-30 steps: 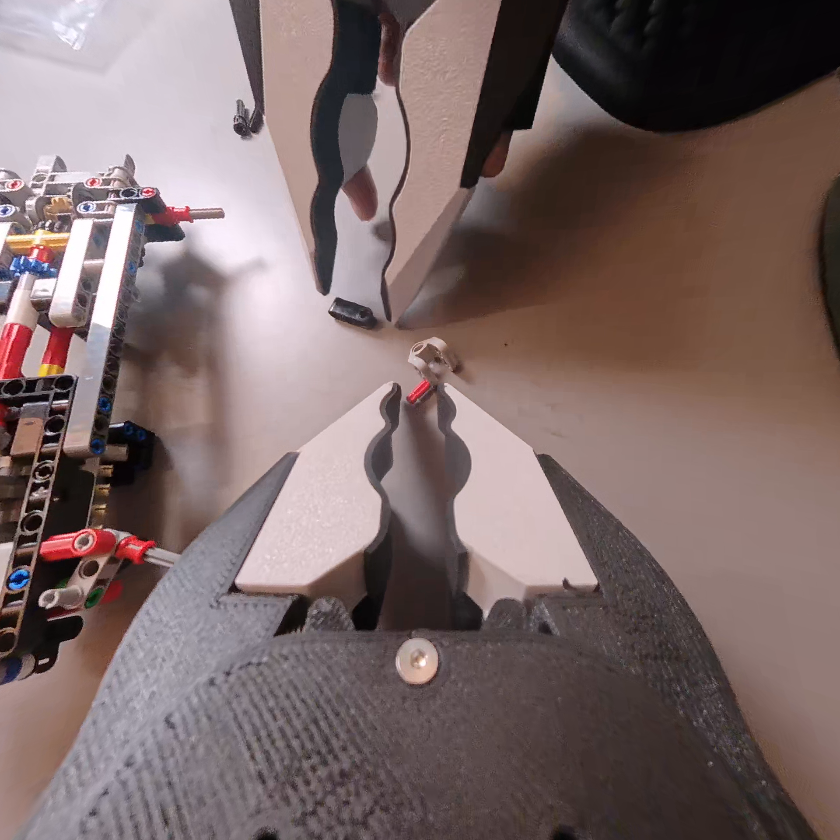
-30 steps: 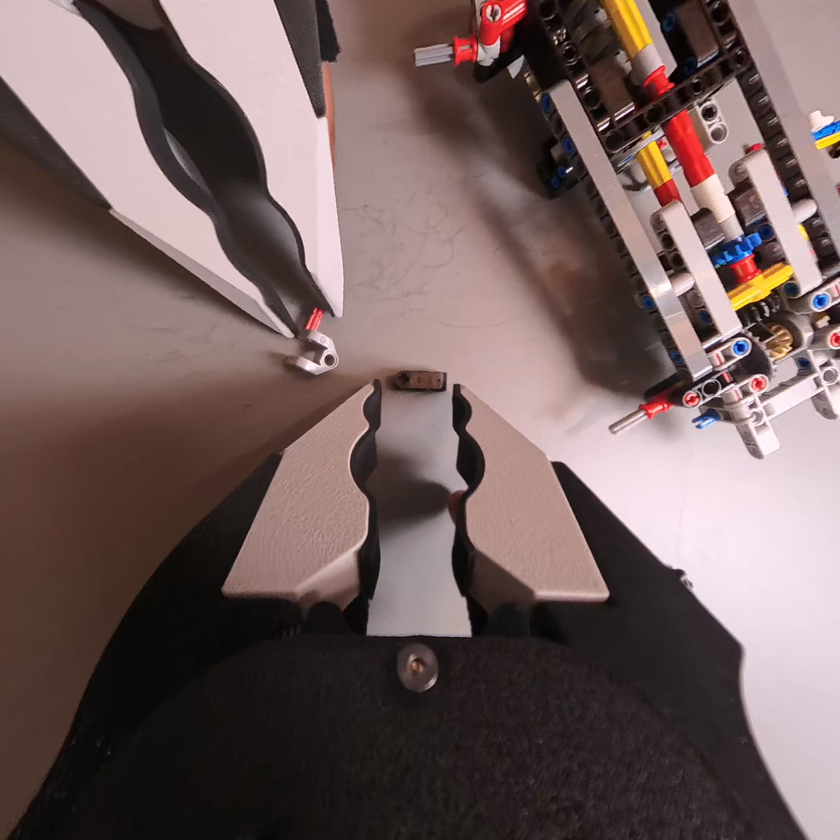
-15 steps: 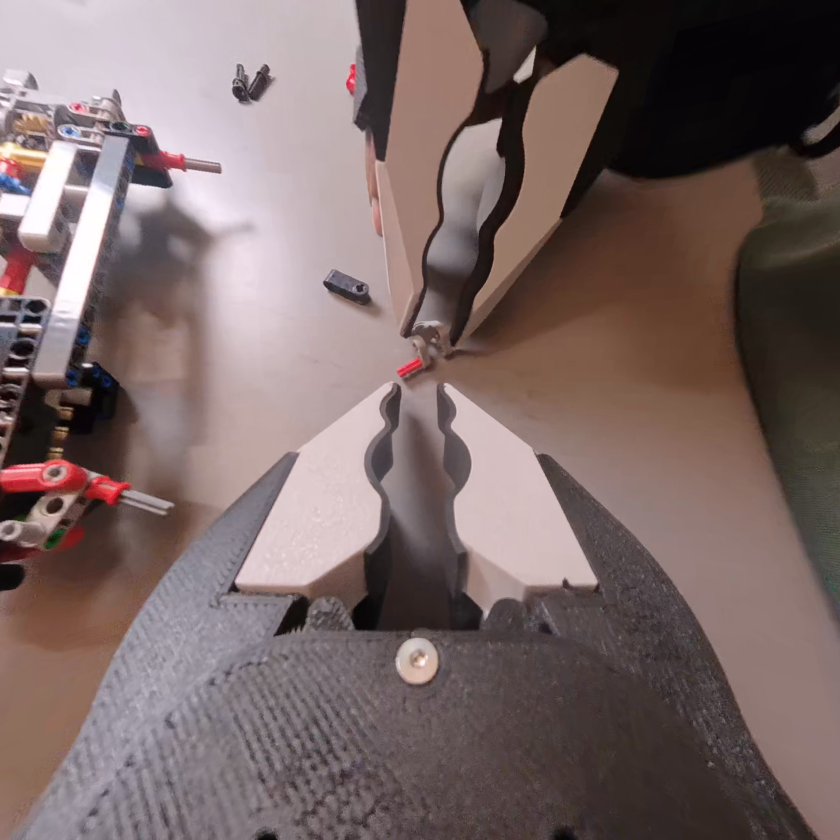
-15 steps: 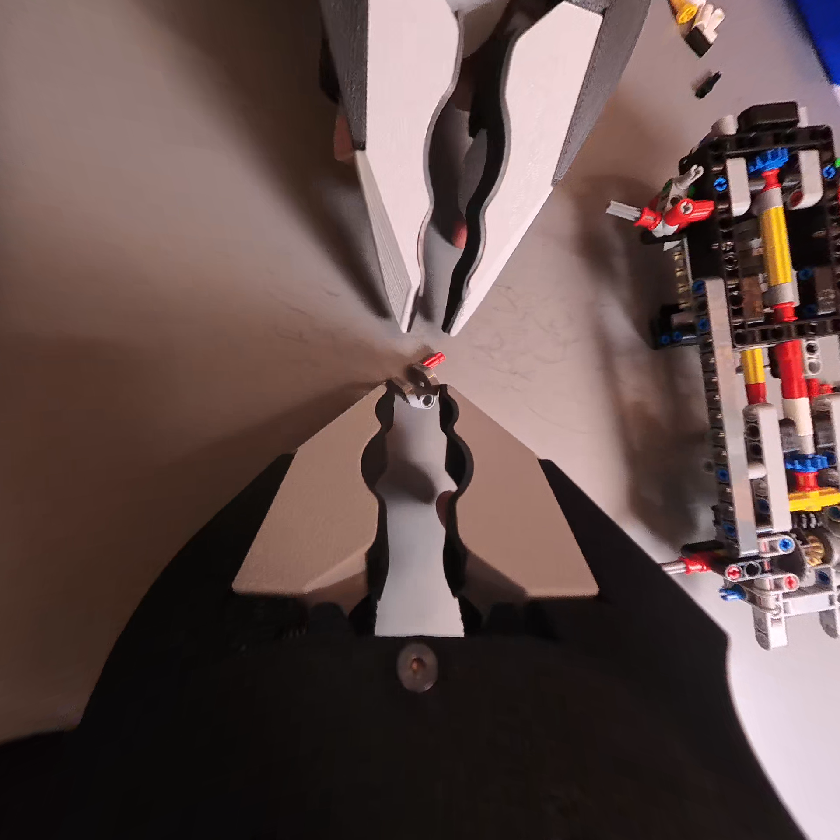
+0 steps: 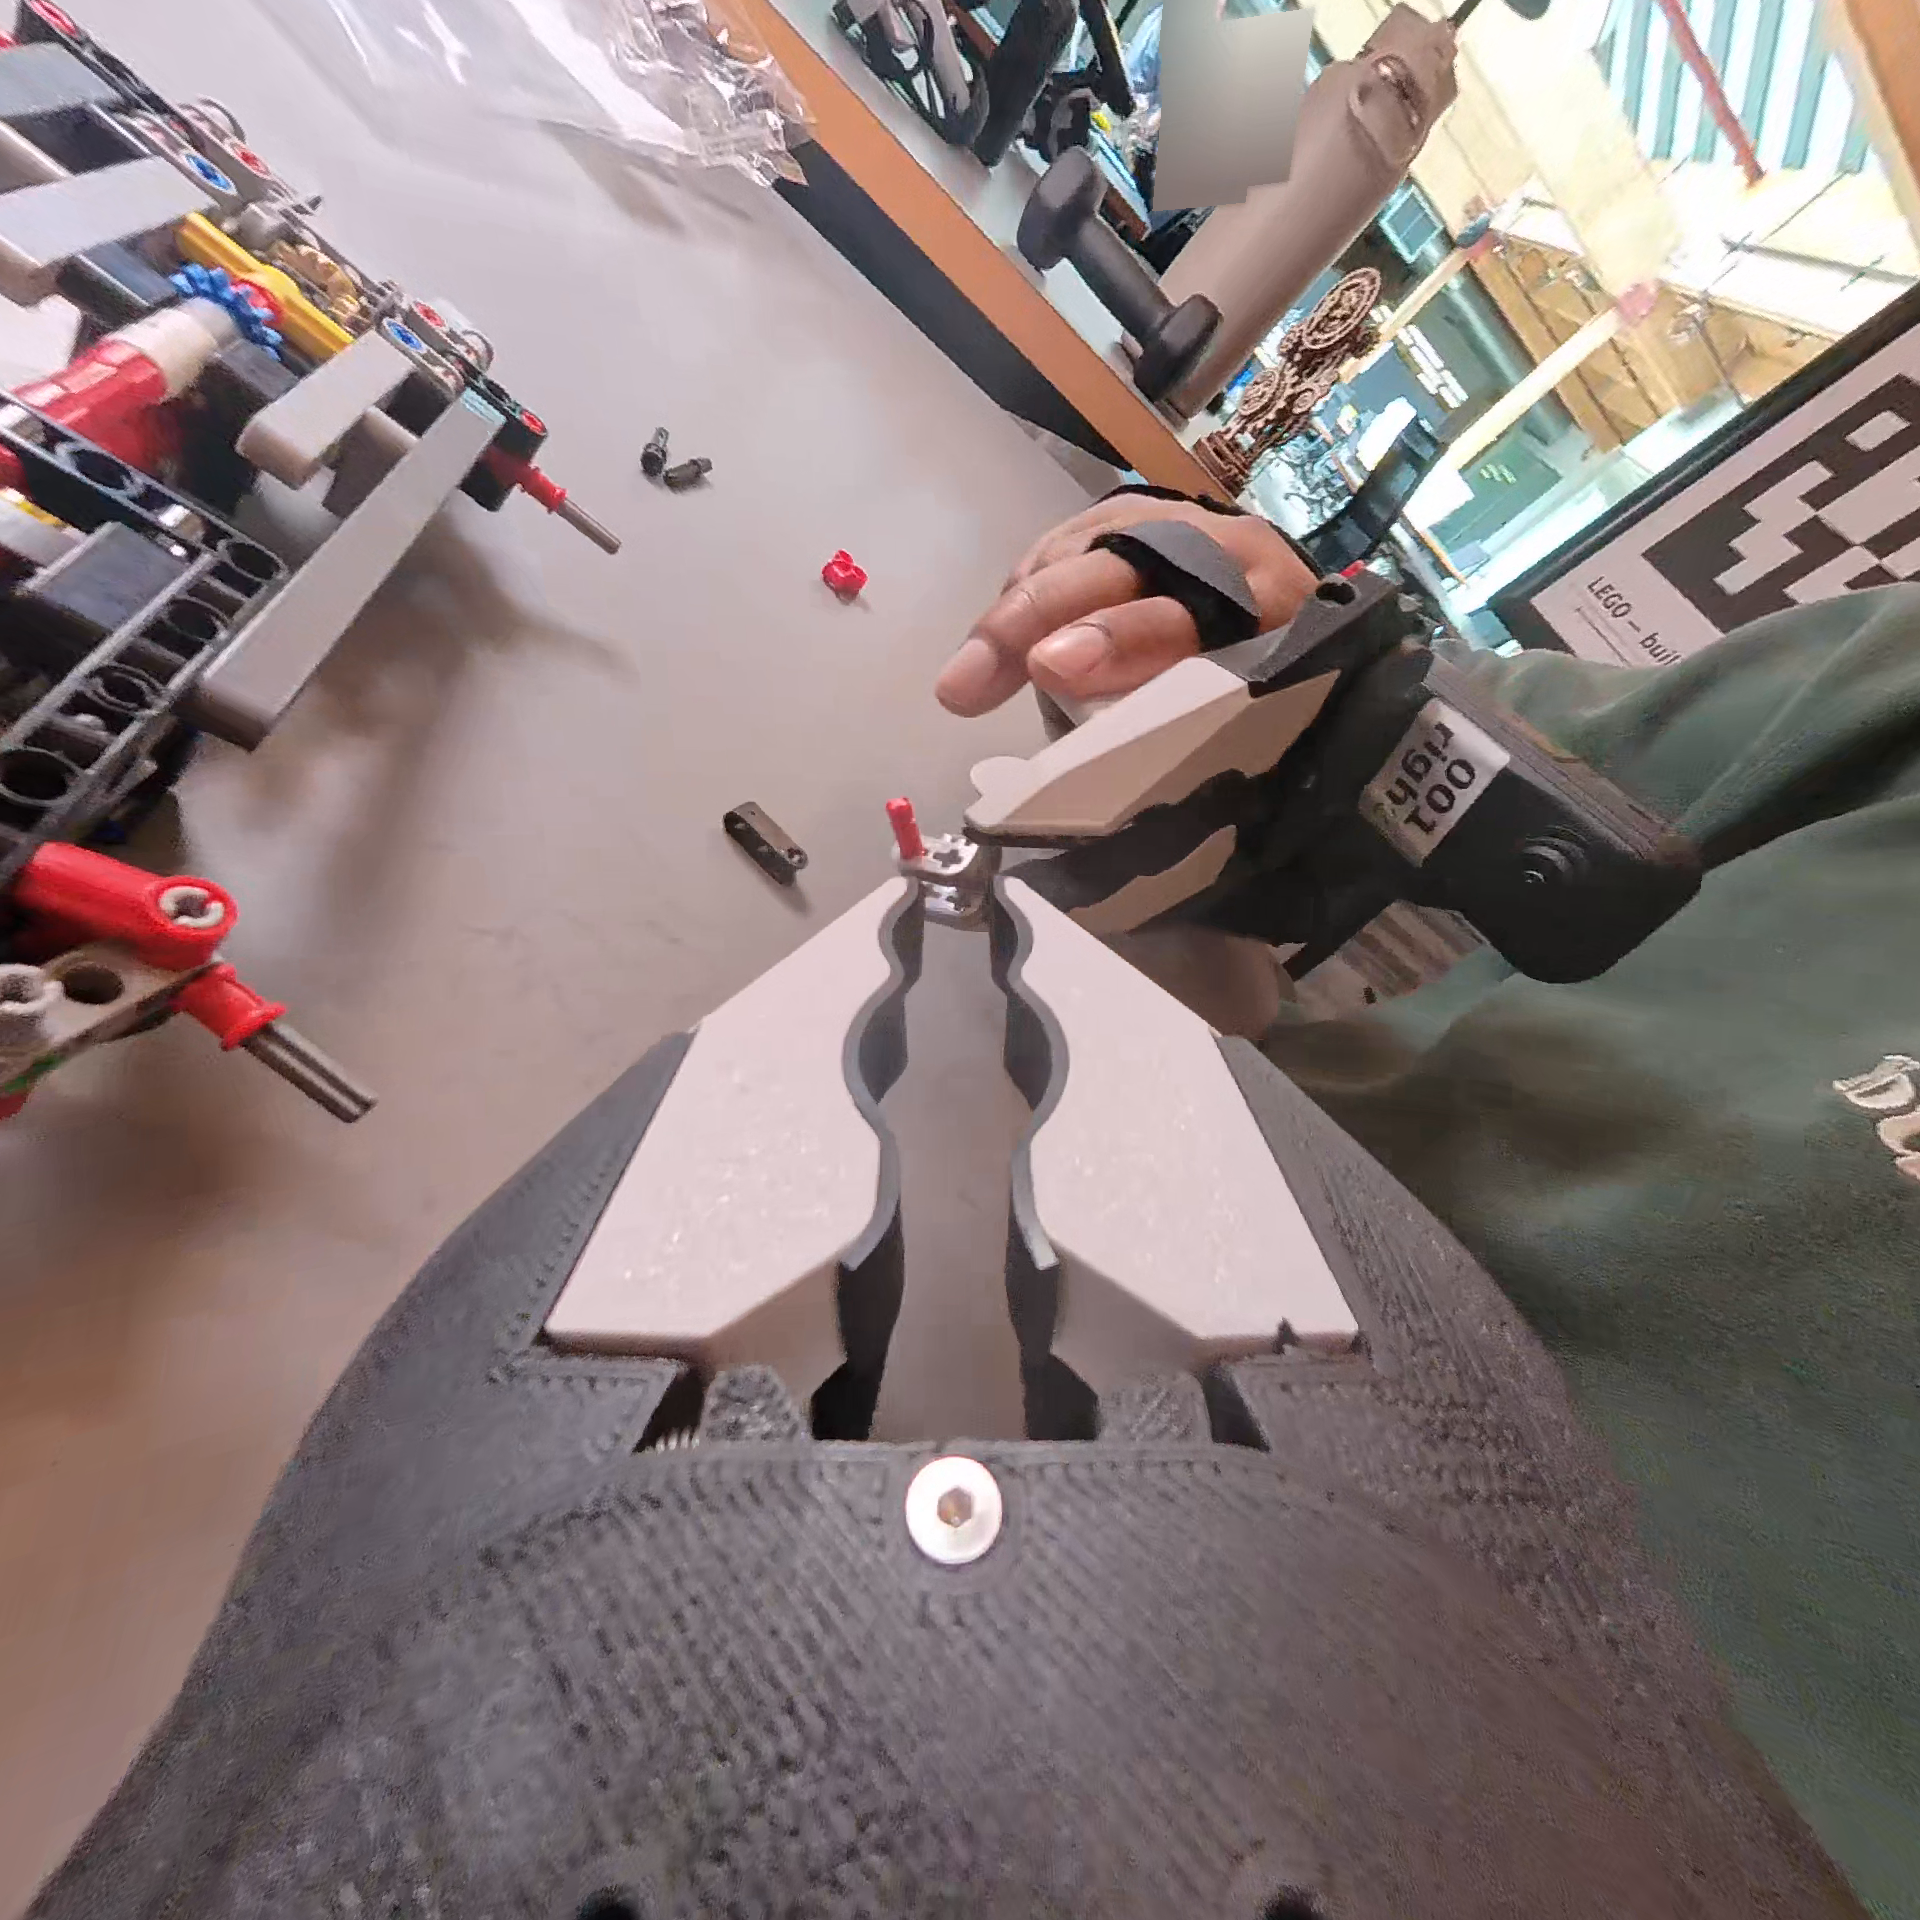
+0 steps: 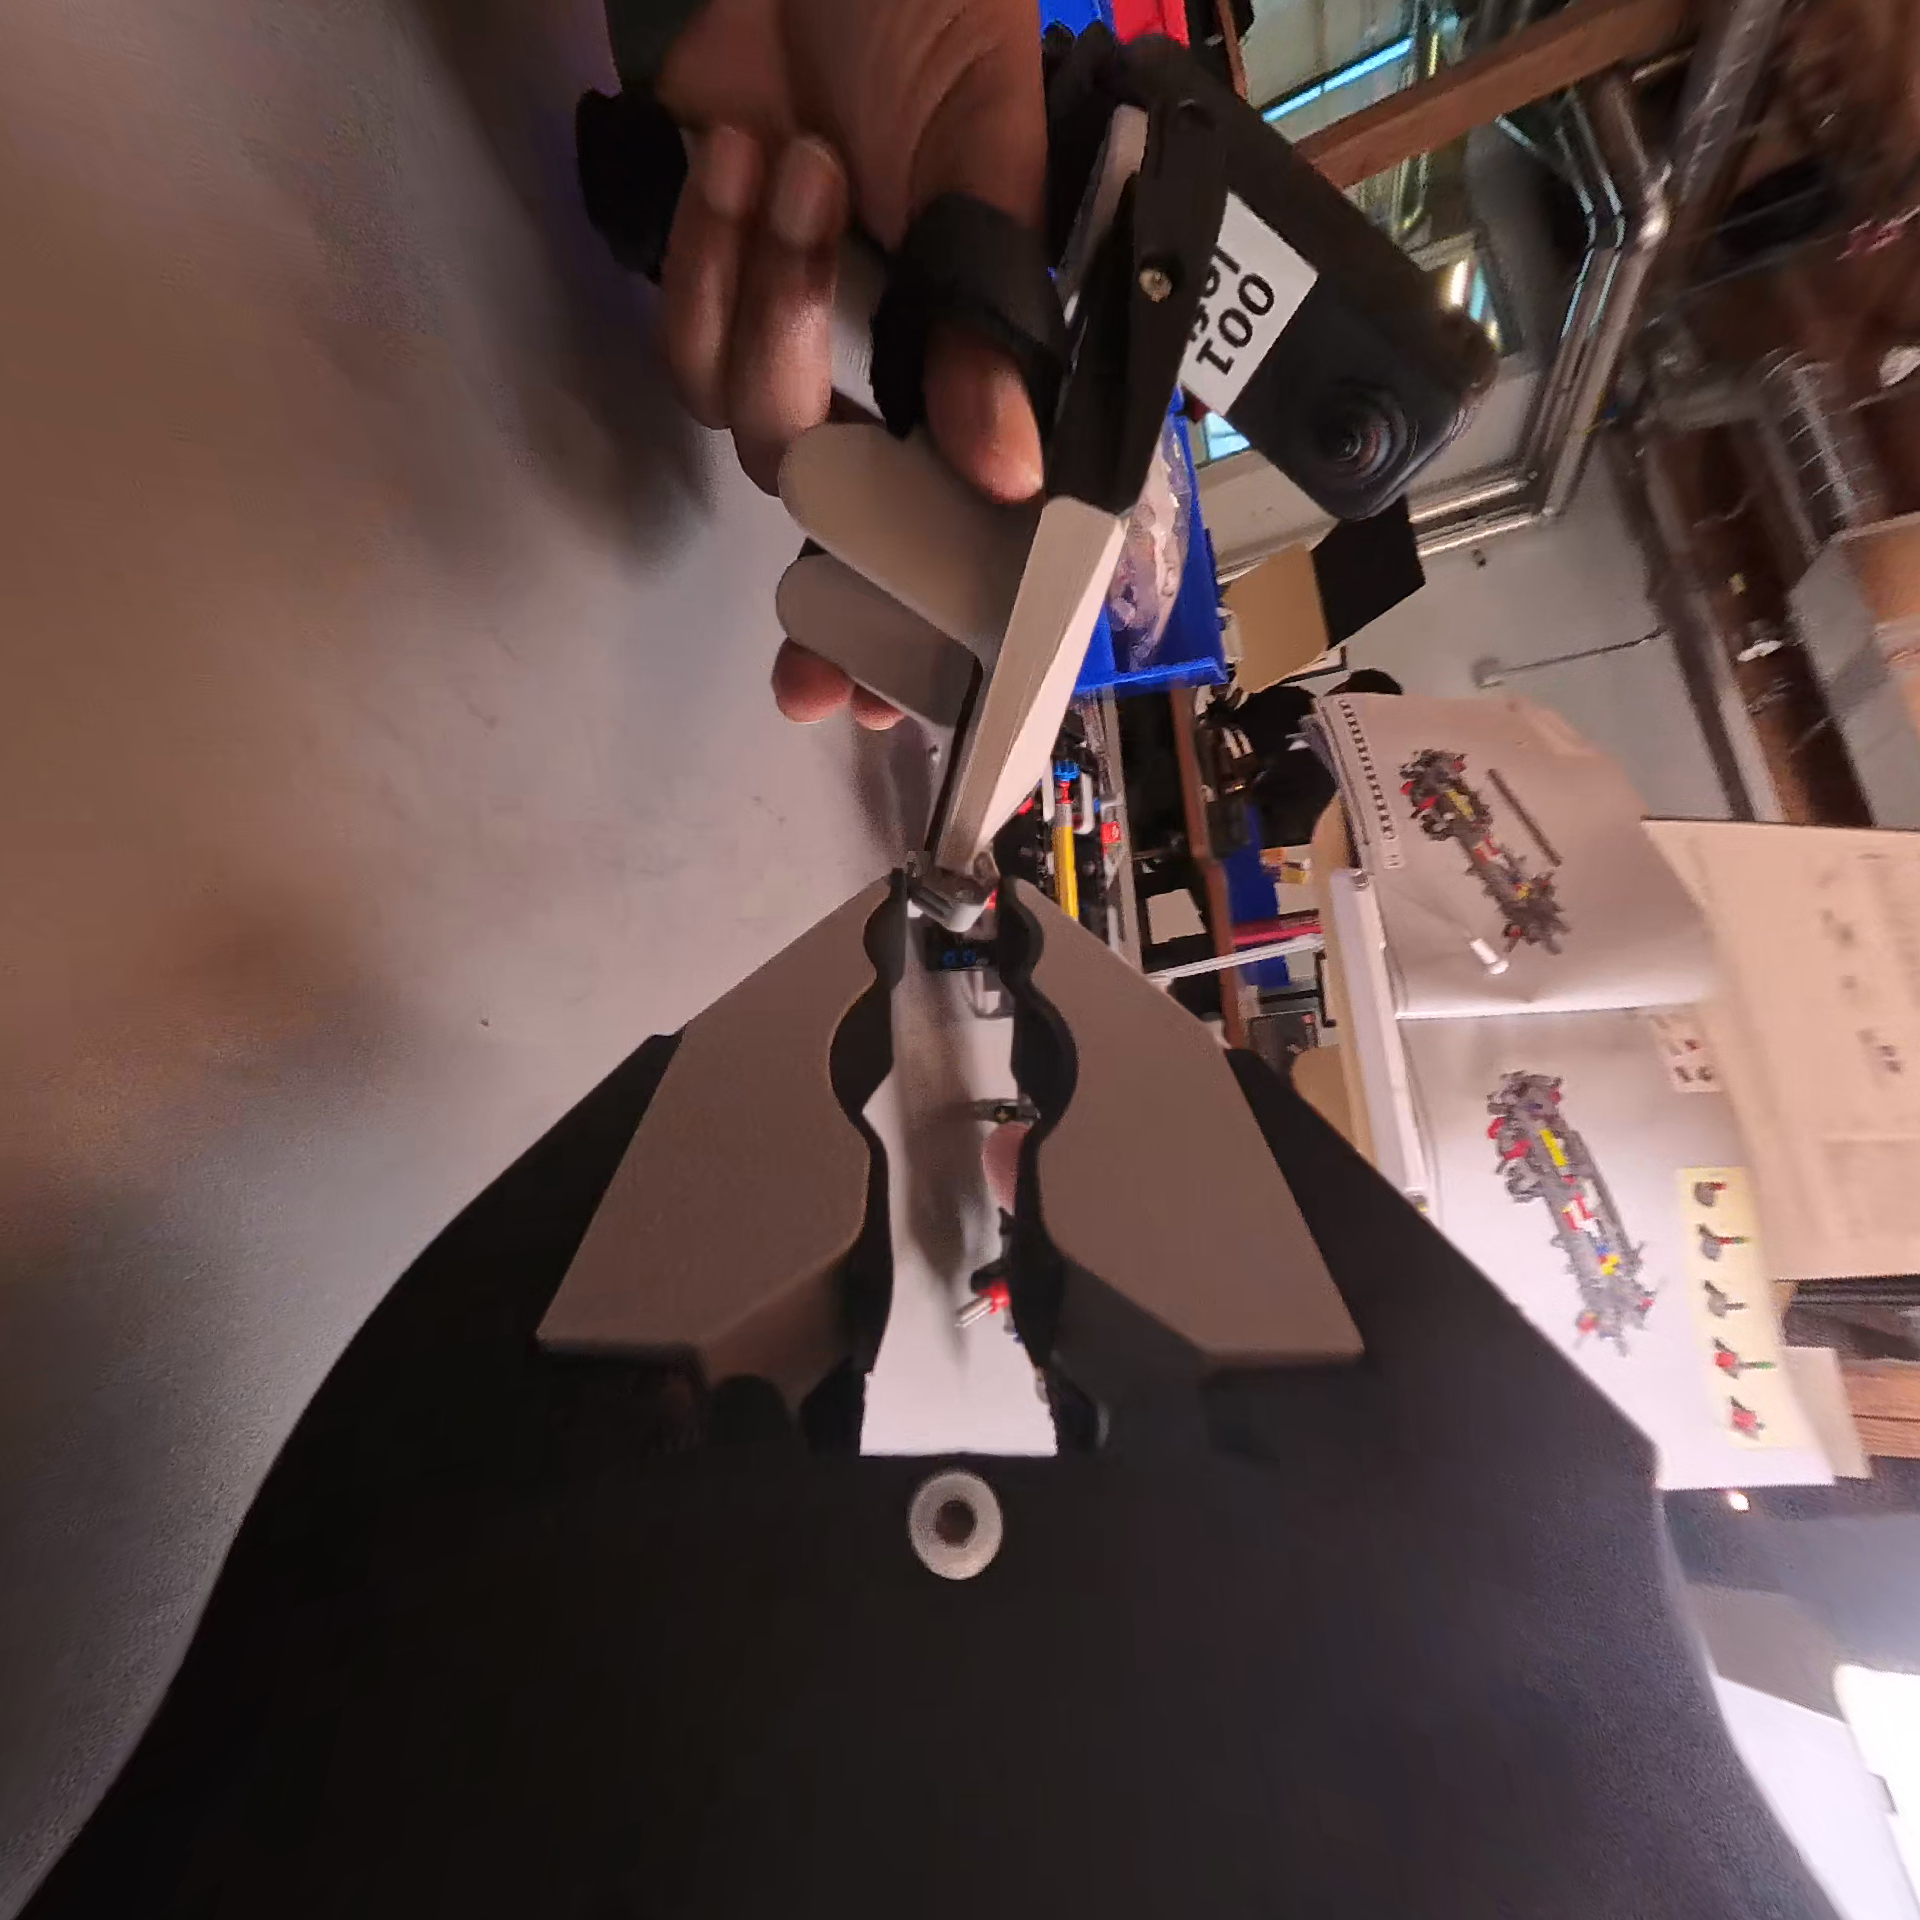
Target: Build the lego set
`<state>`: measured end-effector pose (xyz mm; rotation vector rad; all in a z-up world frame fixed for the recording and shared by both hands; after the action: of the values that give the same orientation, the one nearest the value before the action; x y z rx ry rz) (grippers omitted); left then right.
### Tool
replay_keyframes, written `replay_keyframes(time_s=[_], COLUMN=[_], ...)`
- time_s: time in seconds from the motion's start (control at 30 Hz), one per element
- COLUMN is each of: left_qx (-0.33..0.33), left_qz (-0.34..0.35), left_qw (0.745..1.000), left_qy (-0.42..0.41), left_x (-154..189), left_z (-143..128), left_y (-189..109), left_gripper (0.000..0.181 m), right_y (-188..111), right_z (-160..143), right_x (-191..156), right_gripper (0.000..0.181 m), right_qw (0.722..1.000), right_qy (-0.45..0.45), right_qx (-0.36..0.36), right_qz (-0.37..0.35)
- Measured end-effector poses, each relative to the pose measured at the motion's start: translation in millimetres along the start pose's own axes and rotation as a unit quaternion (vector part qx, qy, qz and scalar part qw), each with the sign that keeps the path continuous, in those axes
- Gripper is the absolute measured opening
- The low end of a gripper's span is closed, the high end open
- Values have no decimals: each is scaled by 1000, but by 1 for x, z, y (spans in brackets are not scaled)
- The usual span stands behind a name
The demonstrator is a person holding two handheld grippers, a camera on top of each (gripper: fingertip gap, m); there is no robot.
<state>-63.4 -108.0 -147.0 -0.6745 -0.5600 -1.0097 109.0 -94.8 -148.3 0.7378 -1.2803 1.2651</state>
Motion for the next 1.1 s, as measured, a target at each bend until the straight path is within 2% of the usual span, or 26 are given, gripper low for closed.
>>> replay_keyframes(time_s=[0.23, 0.33, 0.47, 0.63, 0.7, 0.77, 0.87, 0.93, 1.03, 1.1], left_qx=[5, 9, 2, -25, -33, -44, -55, -54, -55, -57], left_qz=[-17, -15, 7, 38, 45, 39, -28, -52, -83, -70], left_qw=[999, 997, 992, 985, 985, 989, 995, 995, 993, 993], left_qy=[40, 69, 130, 164, 161, 135, 76, 59, 58, 79], left_x=[4, 8, 15, 15, 12, 8, 7, 6, 9, 11], left_z=[0, -1, -3, -7, -7, -7, -9, -9, -9, -10], left_y=[-1, 0, 3, 6, 3, 2, 3, 3, 2, 2], left_gripper=[4, 0, 0, 0, 0, 20, 33, 30, 17, 16], right_y=[-6, -9, -10, -11, -11, -12, -13, -15, -17, -18], right_z=[-1, -3, -8, -12, -12, -10, -2, 4, 8, 8], right_x=[0, 3, 5, 1, -1, -3, -5, -5, -5, -5], right_gripper=[13, 12, 12, 12, 12, 12, 12, 12, 12, 11], right_qw=[1000, 998, 992, 989, 989, 991, 993, 992, 991, 991], right_qy=[2, 46, 103, 116, 109, 89, 48, 34, 25, 24], right_qx=[26, 49, 66, 74, 78, 83, 101, 117, 129, 129], right_qz=[-8, 4, 27, 58, 62, 58, 42, 35, 29, 31])
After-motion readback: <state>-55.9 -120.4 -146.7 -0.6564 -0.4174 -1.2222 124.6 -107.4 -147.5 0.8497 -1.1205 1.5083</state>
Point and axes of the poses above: each gripper's, where its closed fingertips meet, y out along the fingers, z out of its top, x = y × z across the jaws, the point moved 10 cm from there along -y, back along the fingers, and after that the axes turned 7 degrees about -y, right-handed, at the moved point
